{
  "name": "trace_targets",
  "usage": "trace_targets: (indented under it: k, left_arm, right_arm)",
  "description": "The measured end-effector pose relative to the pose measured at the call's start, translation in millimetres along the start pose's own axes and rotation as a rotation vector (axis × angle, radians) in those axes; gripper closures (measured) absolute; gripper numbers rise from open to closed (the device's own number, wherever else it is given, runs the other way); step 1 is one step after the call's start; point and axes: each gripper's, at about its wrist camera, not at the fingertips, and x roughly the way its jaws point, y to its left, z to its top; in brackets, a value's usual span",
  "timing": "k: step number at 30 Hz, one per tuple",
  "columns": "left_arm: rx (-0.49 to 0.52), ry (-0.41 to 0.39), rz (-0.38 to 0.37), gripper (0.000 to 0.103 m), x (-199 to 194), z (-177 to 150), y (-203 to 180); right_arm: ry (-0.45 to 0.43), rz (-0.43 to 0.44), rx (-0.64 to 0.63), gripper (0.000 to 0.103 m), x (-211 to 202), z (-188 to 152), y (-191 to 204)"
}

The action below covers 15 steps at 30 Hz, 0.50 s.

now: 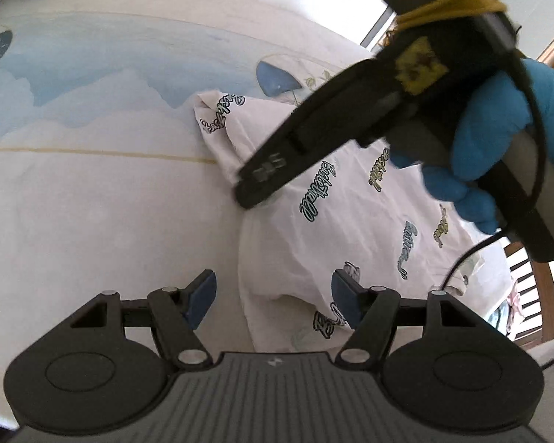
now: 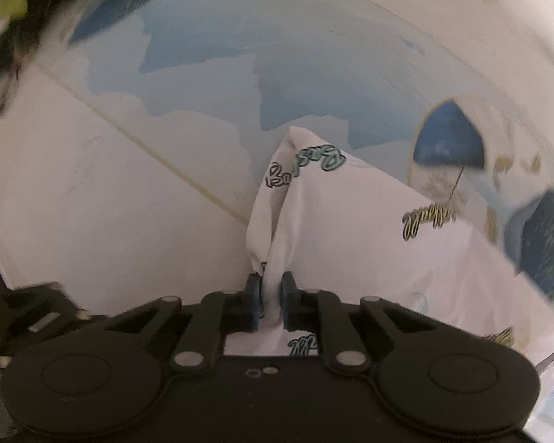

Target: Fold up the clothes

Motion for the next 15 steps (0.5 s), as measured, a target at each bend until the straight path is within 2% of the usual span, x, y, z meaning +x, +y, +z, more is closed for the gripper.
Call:
trace_targets:
  k: [8,10,11,12,15]
  left_arm:
    - [0.066,0.061,-0.032,0.033,19.7,16.2,-29.5]
    - [0.100,0.079,-0.001,0.048,24.6,19.2,-41.7]
    - [0.111,0.090,0.006,0.071,26.7,20.8,-46.9]
    - [0.122,0.101,0.013,0.077,28.8,22.5,-52.1]
    - [0.161,0.100,-0.002,0.084,28.3,25.6,-68.9]
  right_arm:
    - [-0.081,0.091,0.069,0.000,-26.9,-17.2,-29.9]
    - [-0.099,0.099,0.076,0.000,-33.9,-22.0,-41.4]
    - [-0.108,0.107,0.081,0.000,-38.1,-25.2,-47.3]
    - [-0.119,0.116,0.085,0.000,-43.1,-29.6,-54.6]
    - [-0.157,0.135,0.096,0.000,-60.8,-44.7,-83.6]
